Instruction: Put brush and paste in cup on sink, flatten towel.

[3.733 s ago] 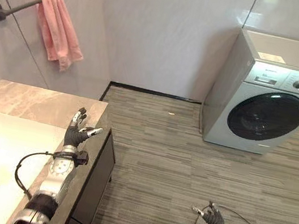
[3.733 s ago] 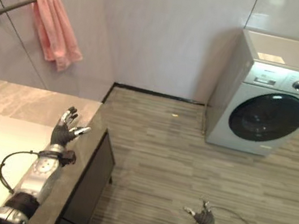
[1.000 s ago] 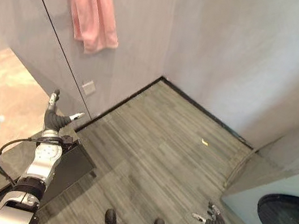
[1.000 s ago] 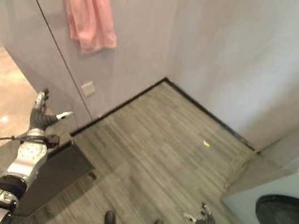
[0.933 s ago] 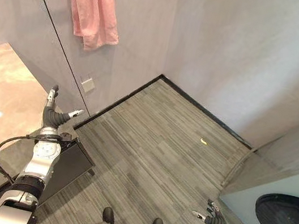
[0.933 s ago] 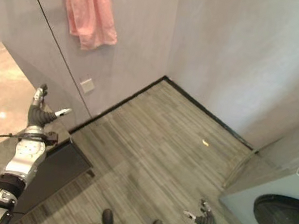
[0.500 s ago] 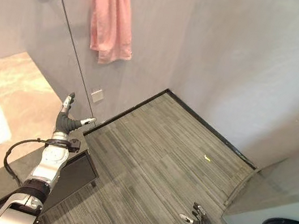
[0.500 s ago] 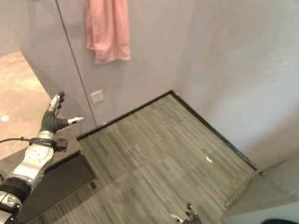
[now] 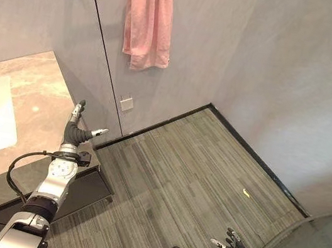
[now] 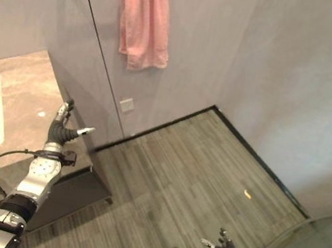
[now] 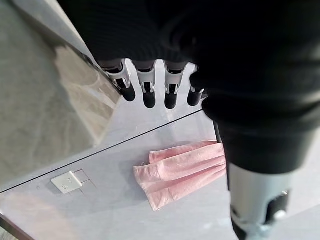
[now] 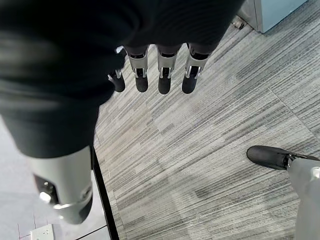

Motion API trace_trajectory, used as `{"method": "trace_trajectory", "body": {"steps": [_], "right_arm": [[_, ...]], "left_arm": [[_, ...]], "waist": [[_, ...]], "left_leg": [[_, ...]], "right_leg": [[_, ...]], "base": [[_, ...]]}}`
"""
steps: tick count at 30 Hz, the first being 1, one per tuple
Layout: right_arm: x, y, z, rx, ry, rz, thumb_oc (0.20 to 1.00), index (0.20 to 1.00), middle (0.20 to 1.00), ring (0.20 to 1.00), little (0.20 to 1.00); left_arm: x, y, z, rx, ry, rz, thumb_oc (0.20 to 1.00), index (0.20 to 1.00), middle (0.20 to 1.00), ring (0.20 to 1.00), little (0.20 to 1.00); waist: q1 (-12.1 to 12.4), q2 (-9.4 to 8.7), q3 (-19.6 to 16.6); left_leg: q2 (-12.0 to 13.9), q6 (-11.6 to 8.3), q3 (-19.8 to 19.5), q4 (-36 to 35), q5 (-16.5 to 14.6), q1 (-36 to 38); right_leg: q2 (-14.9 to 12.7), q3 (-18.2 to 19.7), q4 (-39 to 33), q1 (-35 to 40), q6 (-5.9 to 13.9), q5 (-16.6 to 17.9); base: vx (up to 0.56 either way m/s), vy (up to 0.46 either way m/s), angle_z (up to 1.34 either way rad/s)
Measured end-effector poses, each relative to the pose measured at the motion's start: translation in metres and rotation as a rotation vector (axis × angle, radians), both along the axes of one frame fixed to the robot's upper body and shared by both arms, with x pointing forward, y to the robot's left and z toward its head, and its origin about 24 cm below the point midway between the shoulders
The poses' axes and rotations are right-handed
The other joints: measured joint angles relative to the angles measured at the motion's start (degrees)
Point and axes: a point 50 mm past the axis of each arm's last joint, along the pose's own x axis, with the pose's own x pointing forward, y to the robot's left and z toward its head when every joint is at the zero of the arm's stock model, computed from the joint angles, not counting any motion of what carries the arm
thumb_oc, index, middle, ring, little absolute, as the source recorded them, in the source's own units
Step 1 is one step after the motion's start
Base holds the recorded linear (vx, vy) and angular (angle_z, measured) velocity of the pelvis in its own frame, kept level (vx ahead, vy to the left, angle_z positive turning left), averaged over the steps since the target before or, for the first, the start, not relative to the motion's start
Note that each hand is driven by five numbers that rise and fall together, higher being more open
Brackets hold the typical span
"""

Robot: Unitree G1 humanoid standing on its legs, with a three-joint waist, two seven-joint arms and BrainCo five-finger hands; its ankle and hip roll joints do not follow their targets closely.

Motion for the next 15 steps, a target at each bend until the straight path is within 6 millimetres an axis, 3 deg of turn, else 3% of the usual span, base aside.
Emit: {"method": "trace_trajectory", "body": {"steps": [3,4,5,8,15], "right_arm": [[-0.007,-0.002,-0.003,-0.003,0.025,-0.008,1.000,1.000,1.000,1.000,1.000],[-0.001,-0.006,-0.001,0.046,0.002,-0.087,1.000,1.000,1.000,1.000,1.000],[0.001,-0.016,0.001,0.065,-0.014,-0.169,1.000,1.000,1.000,1.000,1.000],[-0.006,-0.038,0.002,0.058,-0.005,-0.296,1.000,1.000,1.000,1.000,1.000],[-0.006,-0.036,0.001,0.080,0.007,-0.274,1.000,1.000,1.000,1.000,1.000]], "left_arm": [[0.000,-0.002,0.000,0.020,0.003,-0.009,1.000,1.000,1.000,1.000,1.000],[-0.003,0.002,0.013,-0.045,-0.023,-0.025,1.000,1.000,1.000,1.000,1.000],[-0.012,0.001,0.012,-0.088,-0.003,-0.047,1.000,1.000,1.000,1.000,1.000],[-0.027,-0.004,0.004,-0.104,0.021,-0.098,1.000,1.000,1.000,1.000,1.000],[-0.034,-0.002,-0.001,-0.141,0.040,-0.094,1.000,1.000,1.000,1.000,1.000]], "waist": [[-0.08,0.01,0.00],[-0.30,0.48,1.76],[-0.62,0.30,3.68],[-0.51,-0.09,4.17],[-0.29,-1.14,4.59]], "left_leg": [[-0.45,-0.07,0.02,-0.52,-0.06,0.11],[-0.54,0.03,0.02,0.17,0.10,2.25],[-0.55,0.38,0.21,0.29,-0.17,4.47],[-0.23,1.06,0.81,0.16,-1.48,7.86],[-0.82,1.10,1.30,4.27,-4.21,8.91]], "right_leg": [[-0.66,0.02,-0.17,-0.17,0.00,-0.02],[-0.76,-0.28,0.72,1.42,0.02,-0.04],[-0.77,-0.14,1.65,3.27,-0.01,-0.62],[-0.98,0.00,4.59,4.75,0.22,-3.42],[-2.16,0.41,15.72,2.11,0.35,-9.86]], "base": [[0.00,0.000,0.00],[0.03,0.030,-0.06],[0.00,0.036,-0.03],[-0.01,0.024,-0.05],[-0.02,0.011,-0.02]]}}
